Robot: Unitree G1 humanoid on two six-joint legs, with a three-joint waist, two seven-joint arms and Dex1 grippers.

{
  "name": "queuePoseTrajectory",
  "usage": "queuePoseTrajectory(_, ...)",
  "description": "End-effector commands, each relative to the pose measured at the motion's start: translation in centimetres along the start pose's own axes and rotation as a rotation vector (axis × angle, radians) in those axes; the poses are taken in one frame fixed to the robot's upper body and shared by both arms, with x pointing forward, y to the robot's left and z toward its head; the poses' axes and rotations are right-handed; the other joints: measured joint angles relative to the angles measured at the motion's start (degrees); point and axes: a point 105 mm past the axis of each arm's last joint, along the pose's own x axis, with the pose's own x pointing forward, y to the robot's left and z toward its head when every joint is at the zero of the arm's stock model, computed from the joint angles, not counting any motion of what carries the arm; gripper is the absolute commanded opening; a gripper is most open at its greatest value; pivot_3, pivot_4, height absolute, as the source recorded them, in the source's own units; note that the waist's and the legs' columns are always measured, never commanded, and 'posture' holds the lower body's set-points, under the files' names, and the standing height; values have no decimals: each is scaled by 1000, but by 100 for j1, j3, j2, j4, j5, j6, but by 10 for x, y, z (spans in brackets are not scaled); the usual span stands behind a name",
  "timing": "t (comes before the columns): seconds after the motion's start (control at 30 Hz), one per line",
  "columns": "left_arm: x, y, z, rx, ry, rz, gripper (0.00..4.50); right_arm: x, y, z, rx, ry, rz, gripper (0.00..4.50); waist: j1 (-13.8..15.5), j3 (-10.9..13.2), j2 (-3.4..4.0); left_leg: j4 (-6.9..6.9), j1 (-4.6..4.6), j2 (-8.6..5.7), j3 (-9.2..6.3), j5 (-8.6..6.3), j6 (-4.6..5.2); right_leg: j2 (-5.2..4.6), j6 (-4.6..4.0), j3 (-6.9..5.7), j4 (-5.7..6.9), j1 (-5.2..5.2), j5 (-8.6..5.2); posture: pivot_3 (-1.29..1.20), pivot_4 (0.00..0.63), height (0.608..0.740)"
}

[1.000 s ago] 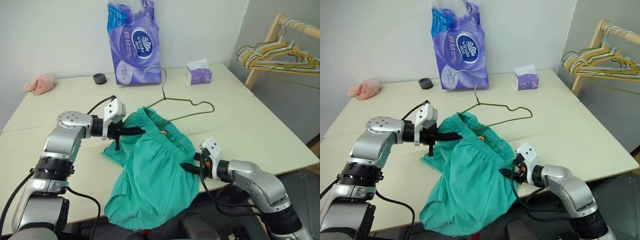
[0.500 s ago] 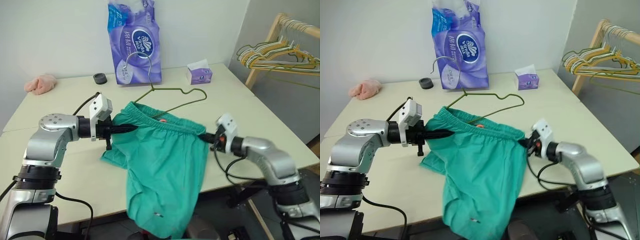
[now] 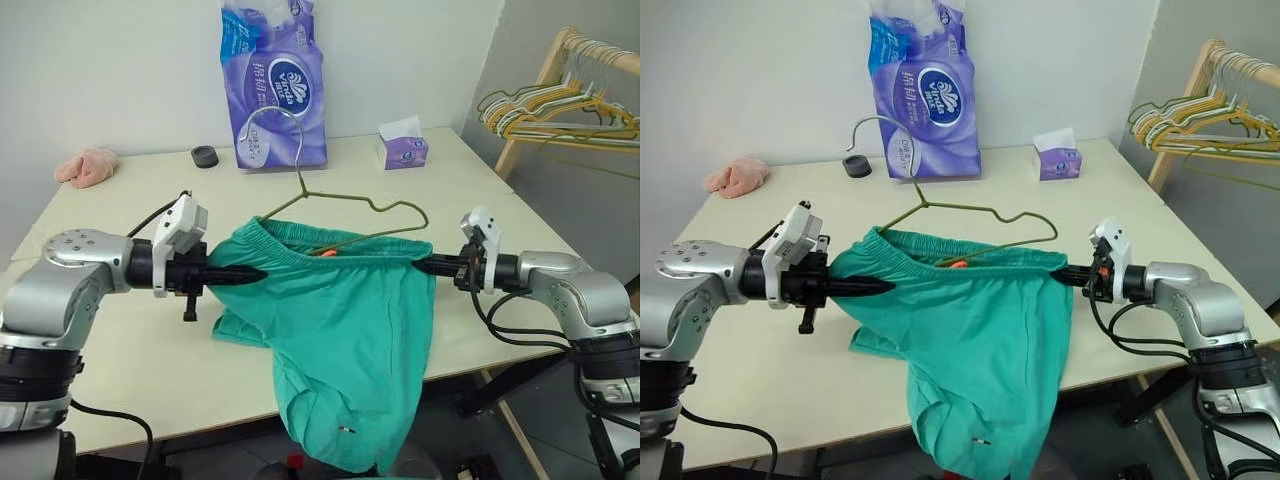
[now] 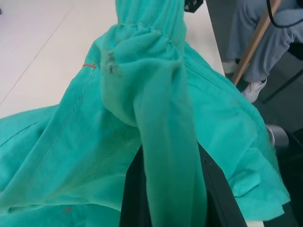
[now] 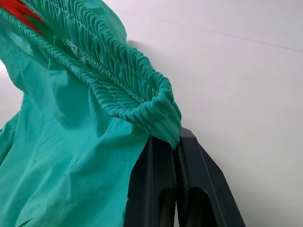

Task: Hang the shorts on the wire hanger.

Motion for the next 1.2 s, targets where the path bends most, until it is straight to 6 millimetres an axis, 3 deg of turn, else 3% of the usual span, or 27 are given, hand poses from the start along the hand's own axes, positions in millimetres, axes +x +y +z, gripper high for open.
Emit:
queuePoseTrajectory(0.03, -13, 4, -5, 70, 76, 41, 0, -13, -4, 12, -24, -26, -28, 25, -3, 0, 0, 0, -1, 1, 0, 0, 0, 0, 0, 1, 0, -1, 0, -265, 30, 740)
queuePoseTrajectory(0.3, -18, 22, -29, 105, 179, 129, 0, -22, 3, 16, -106, 6, -10, 25, 15, 0, 0, 1, -1, -1, 1, 0, 0, -1, 0, -1, 0, -1, 0, -274, 28, 740)
queuePoseTrajectory(0.47, -17, 26, -37, 129, 208, 144, 0, -22, 8, 29, -237, 36, -12, 25, 0, 1, 0, -1, -3, 1, 2, 0, 0, -2, 0, 0, -2, -3, 0, -287, 30, 740)
queuePoseTrajectory(0.7, 0, 26, -38, 160, 211, 111, 0, 5, 22, 54, -466, 79, 26, 25, -40, 1, 2, -1, -1, 1, 4, 0, 0, -2, 0, 2, 1, -6, 0, -297, 32, 740)
queuePoseTrajectory(0.9, 21, 27, -39, 189, 200, 102, 0, 32, 54, 75, -606, 83, 112, 25, -38, 2, 2, -1, -8, 2, 3, 0, 0, -13, -14, 1, 1, -10, 8, -296, 32, 740)
queuePoseTrajectory(1.13, 36, 30, -42, 195, 173, 126, 0, 36, 73, 70, -592, 78, 194, 25, -6, 0, 0, 1, -11, 0, 0, 0, 0, -21, -26, -3, 1, -10, 15, -298, 35, 740)
queuePoseTrajectory(1.2, 41, 28, -42, 193, 163, 119, 0, 38, 71, 69, -619, 80, 170, 481, -7, 0, 0, 1, -11, 0, 0, 0, 0, -23, -26, -4, 1, -9, 15, -298, 35, 740)
